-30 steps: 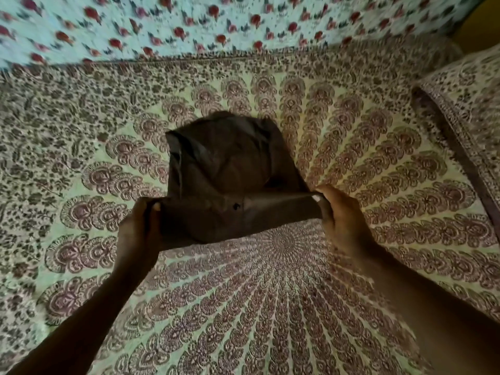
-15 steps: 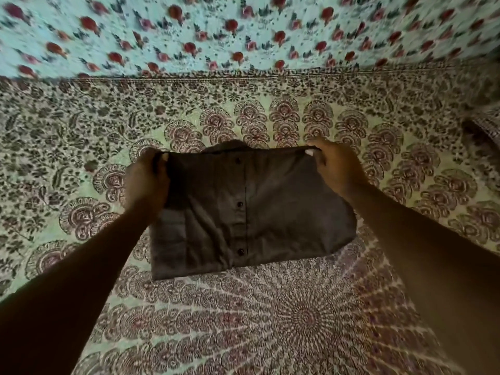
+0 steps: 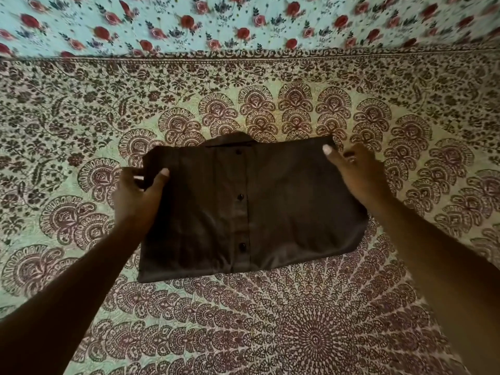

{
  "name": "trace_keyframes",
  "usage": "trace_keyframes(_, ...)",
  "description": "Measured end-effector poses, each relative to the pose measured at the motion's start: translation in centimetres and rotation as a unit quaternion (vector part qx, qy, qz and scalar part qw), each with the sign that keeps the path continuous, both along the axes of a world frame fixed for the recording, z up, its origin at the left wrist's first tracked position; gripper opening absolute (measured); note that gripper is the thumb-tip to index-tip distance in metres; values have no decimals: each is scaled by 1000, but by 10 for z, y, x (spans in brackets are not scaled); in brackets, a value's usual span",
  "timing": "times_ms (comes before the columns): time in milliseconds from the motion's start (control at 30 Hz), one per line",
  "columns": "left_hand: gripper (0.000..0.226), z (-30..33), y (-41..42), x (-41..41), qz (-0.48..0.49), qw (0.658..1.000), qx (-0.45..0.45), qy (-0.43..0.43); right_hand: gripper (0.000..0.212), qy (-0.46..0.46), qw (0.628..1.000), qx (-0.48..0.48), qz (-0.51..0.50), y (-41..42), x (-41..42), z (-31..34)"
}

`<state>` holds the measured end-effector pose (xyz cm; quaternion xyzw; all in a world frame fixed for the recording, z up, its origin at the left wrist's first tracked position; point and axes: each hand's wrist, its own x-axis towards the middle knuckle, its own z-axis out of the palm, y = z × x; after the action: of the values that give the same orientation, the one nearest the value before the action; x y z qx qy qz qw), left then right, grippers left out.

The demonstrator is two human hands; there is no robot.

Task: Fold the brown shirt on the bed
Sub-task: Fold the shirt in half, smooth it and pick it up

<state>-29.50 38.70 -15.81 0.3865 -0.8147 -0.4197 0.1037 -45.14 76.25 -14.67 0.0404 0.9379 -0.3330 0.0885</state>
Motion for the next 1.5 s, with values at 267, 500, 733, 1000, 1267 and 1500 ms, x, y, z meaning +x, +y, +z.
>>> trace_keyframes(267, 30, -2, -3, 10, 20, 999, 21, 38, 36, -6, 974, -216, -66, -6, 32, -5)
trace_keyframes(500, 34, -5, 4, 4, 68, 995, 62, 24, 46, 26, 992, -102, -65, -26, 14, -15)
trace_keyframes(733, 39, -5, 6, 16, 45, 999, -9, -1, 43, 57, 993, 83, -70, -13, 76, -26)
trace_keyframes(1000, 27, 2, 13, 16, 79, 997, -7, 20, 17, 73, 979, -178, -66, -12, 80, -3)
trace_keyframes(1267, 26, -13, 11, 8, 92, 996, -3, 1, 15, -28, 985, -86, -146, -19, 71, -18)
trace_keyframes(1500, 55, -4, 39, 25, -100, 954, -282, -10, 59, 169, 982, 86, 5, -62, 69, -23)
